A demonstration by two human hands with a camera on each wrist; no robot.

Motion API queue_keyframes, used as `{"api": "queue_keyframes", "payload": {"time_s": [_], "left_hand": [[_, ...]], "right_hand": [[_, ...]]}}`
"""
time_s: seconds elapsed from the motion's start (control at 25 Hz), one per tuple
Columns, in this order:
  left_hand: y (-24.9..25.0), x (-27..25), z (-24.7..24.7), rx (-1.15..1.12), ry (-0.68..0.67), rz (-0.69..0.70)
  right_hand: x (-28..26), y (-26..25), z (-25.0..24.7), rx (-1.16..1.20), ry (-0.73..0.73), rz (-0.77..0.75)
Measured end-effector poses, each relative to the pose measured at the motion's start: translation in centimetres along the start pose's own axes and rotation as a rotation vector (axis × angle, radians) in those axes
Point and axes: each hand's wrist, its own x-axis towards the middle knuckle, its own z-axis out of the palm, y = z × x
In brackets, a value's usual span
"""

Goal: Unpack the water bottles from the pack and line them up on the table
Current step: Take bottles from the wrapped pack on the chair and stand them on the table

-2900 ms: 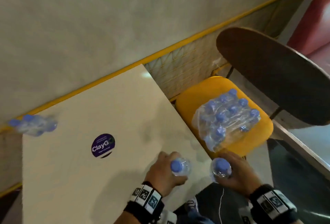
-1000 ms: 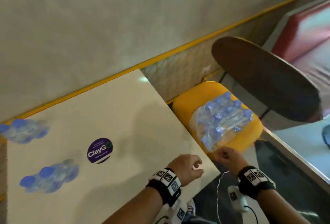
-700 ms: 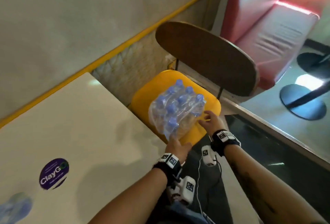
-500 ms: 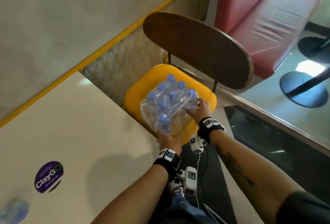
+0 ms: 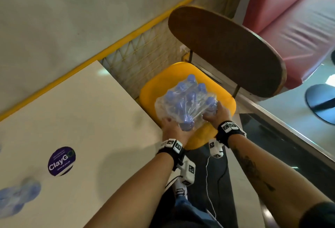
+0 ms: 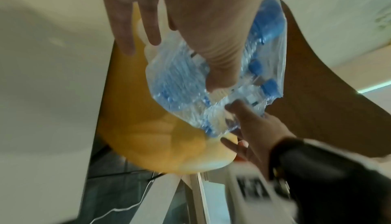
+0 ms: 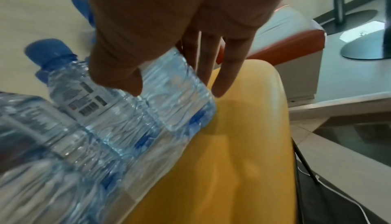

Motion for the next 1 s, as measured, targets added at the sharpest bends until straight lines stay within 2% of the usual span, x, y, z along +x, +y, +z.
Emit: {"api": "queue_keyframes", "payload": {"time_s": [0.12,0.2,0.24,0.32,0.4,0.48,0.6,0.68,0.84,0.92,1.0], "left_hand": [[0.3,0.3,-1.5,0.21,-0.228,0.224],[0.0,-0.5,-2.1,0.384,-0.24,0.358],[-0.2,-1.1,-2.4,0.378,-0.22,0.386],[-1.7,-3.0,-3.2,0.201,-0.207,0.393],[-4.3,-5.0,-5.6,0.013,-0.207,0.349],[-7.9,-6.6,-8.4,-0.076,-0.203,0.309],[-15.3,-9.4,-15.0,-0.044,-0.087,0.218],[-20.9,-11.1,-19.4,0.015,-0.001,0.071],[-31.4,-13.9,-25.4,-0.08,0.259,-0.258],[-34.6,-14.9,-27.2,-0.091,0.336,-0.385],[-36.6,-15.1,-28.6,-0.032,0.372,-0.448]], "right_hand": [[-1.7,0.5,-1.1,-0.012,-0.086,-0.136],[-3.1,-0.3,-1.9,-0.033,-0.118,-0.19],[-3.9,-0.8,-2.3,-0.046,-0.128,-0.204],[-6.1,-1.8,-3.0,-0.04,-0.148,-0.226],[-8.9,-2.3,-2.8,-0.006,-0.179,-0.247],[-11.9,-2.5,-2.0,-0.016,-0.247,-0.272],[-15.9,-5.8,1.9,-0.151,-0.415,-0.392],[-18.2,-10.1,5.9,-0.215,-0.536,-0.497],[-22.1,-19.4,15.9,-0.25,-0.669,-0.666],[-23.8,-24.2,21.3,-0.266,-0.702,-0.723],[-25.4,-28.6,26.3,-0.282,-0.713,-0.756]]}}
